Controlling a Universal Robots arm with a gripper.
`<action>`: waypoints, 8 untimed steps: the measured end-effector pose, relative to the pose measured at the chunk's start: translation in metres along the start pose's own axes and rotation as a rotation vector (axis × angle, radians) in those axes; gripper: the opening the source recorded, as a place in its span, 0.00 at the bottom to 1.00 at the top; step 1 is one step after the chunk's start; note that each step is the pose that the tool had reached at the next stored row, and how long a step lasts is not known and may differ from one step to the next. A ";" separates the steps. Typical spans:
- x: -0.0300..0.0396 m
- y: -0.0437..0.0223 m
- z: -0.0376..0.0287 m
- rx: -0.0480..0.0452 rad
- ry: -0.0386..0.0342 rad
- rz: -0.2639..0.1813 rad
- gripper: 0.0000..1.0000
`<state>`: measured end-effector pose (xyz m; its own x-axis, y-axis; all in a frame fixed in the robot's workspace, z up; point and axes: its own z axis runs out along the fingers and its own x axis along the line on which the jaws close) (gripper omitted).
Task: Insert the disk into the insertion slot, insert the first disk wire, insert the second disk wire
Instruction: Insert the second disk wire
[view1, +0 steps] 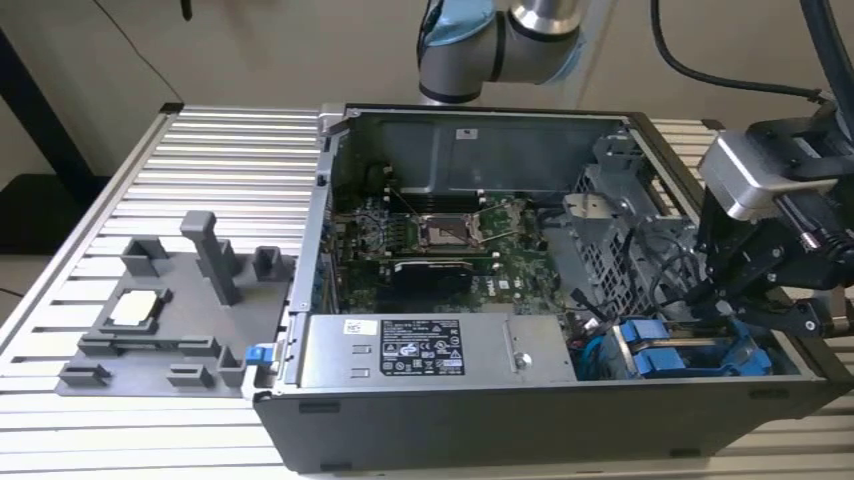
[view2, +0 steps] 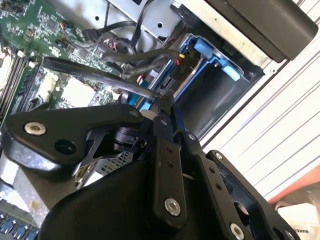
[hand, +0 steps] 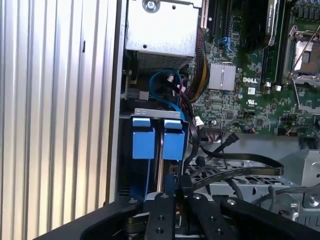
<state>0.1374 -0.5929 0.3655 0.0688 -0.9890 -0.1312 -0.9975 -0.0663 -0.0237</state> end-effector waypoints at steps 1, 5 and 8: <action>0.0000 0.0000 0.0002 0.0002 -0.0002 0.002 0.16; 0.0001 -0.0001 0.0007 0.0016 -0.0006 0.012 0.16; 0.0002 -0.0001 0.0007 0.0024 -0.0005 0.017 0.16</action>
<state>0.1375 -0.5929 0.3648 0.0514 -0.9899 -0.1320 -0.9985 -0.0487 -0.0238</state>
